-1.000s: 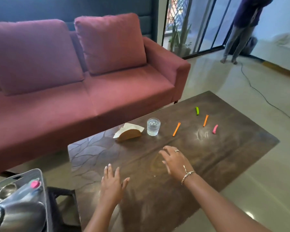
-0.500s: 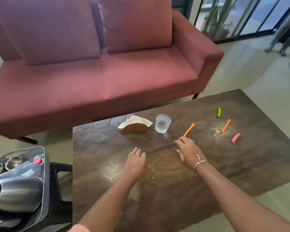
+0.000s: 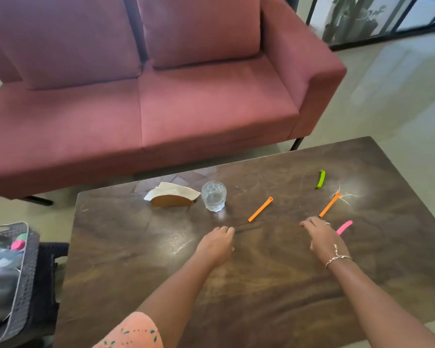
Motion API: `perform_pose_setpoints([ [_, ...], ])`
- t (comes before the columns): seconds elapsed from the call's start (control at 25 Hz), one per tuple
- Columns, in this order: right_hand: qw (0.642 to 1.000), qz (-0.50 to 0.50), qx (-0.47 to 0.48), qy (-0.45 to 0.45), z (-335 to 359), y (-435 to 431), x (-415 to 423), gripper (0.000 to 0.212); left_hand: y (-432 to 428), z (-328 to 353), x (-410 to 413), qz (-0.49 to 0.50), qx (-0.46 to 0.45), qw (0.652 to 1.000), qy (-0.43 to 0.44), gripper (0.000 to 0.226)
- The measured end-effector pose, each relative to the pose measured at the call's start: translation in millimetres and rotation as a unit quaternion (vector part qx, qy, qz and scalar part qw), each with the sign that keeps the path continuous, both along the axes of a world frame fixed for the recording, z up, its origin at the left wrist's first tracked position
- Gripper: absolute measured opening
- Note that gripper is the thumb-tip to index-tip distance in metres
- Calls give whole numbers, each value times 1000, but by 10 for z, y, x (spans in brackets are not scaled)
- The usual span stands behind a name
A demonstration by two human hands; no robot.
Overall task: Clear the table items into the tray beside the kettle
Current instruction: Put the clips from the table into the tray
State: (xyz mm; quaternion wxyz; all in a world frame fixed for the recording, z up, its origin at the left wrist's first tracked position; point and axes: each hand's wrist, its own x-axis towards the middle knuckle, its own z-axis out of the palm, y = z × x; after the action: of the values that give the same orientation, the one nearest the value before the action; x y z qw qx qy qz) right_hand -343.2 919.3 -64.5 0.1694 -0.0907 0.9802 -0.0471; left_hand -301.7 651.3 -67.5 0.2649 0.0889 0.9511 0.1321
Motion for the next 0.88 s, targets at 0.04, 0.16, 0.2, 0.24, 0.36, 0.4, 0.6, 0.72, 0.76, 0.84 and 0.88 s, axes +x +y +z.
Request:
perform_pose_setpoints([
  [0.04, 1000, 17, 10, 1, -71, 161, -116, 51, 119, -50, -108, 8, -2, 1000, -4, 38],
  [0.16, 996, 71, 53, 8, -270, 628, -444, 42, 502, -258, -434, 25, -17, 1000, -6, 36],
  [0.2, 992, 97, 76, 6, -322, 746, -548, 40, 608, -329, -515, 35, -20, 999, -7, 37],
  [0.24, 987, 127, 102, -4, -382, 848, -647, 40, 697, -401, -582, 44, -25, 999, -8, 38],
  [0.36, 963, 218, 153, -51, -633, 1174, -929, 41, 977, -677, -782, 66, -55, 996, -2, 38],
  [0.4, 953, 250, 160, -60, -712, 1256, -1023, 40, 1039, -756, -841, 76, -56, 996, 4, 36],
  [0.6, 916, 372, 149, 27, -901, 1341, -1339, 21, 1128, -1064, -1091, 111, -45, 992, 38, 26],
  [0.72, 917, 376, 128, 44, -1049, 1319, -1380, 33, 1136, -1177, -1151, 163, -41, 985, 25, 26],
  [0.76, 915, 382, 120, 53, -1117, 1325, -1394, 32, 1134, -1208, -1161, 173, -45, 984, 19, 28],
  [0.84, 914, 389, 97, 60, -1197, 1327, -1432, 31, 1119, -1263, -1184, 186, -57, 981, 8, 28],
  [0.88, 913, 392, 90, 63, -1230, 1337, -1450, 31, 1116, -1286, -1195, 188, -62, 980, 2, 27],
])
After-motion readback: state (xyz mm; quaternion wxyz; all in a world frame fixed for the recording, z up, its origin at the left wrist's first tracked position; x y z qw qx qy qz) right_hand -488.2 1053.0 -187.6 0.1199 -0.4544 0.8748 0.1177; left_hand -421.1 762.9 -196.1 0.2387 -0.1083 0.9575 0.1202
